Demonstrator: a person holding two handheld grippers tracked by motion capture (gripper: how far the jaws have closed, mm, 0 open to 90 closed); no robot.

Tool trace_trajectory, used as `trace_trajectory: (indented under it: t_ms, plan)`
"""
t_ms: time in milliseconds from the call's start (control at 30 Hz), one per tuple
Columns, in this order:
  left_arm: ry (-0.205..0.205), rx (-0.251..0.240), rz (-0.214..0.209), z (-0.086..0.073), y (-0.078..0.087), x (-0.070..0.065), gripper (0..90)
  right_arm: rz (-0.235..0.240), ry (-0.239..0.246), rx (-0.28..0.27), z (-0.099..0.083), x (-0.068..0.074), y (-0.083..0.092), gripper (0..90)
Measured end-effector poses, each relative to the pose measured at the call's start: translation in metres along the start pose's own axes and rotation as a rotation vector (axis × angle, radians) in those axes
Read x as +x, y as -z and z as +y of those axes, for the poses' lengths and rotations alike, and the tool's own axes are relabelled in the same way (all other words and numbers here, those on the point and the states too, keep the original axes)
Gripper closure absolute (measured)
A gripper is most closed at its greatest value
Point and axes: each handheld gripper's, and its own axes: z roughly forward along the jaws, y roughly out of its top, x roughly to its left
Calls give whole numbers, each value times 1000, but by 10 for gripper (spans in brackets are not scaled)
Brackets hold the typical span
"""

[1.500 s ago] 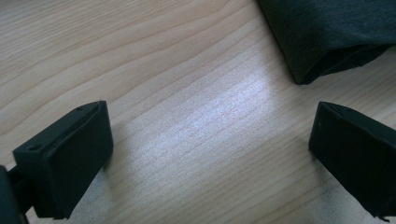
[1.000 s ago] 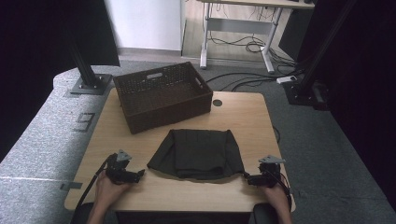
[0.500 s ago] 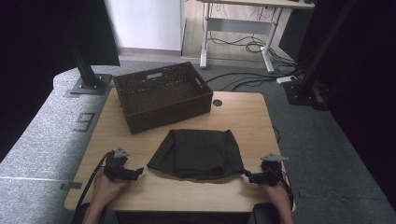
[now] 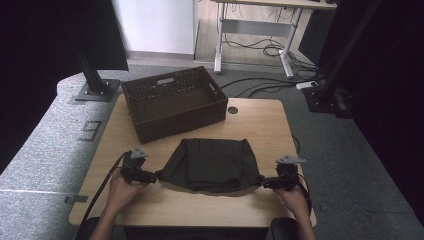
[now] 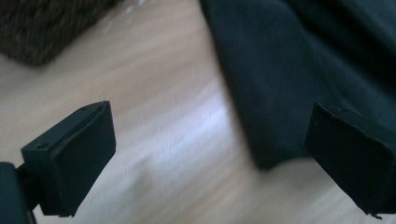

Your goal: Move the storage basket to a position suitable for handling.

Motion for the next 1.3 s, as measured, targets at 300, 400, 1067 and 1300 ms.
trace_trajectory:
  t_ms: [300,400,1067,1300]
  plan:
    - [-60,-2,-26,41,-27,-9,23,23,5,11,24,4,-15,0]
    - [-72,-10,-33,55,-36,-13,28,34,5,12,35,7,-23,0]
    - [-72,-4,-19,99,-91,-19,40,-12,38,26,75,12,-77,0]
    - [-103,44,25,91,-108,-15,20,-13,17,52,76,10,-98,0]
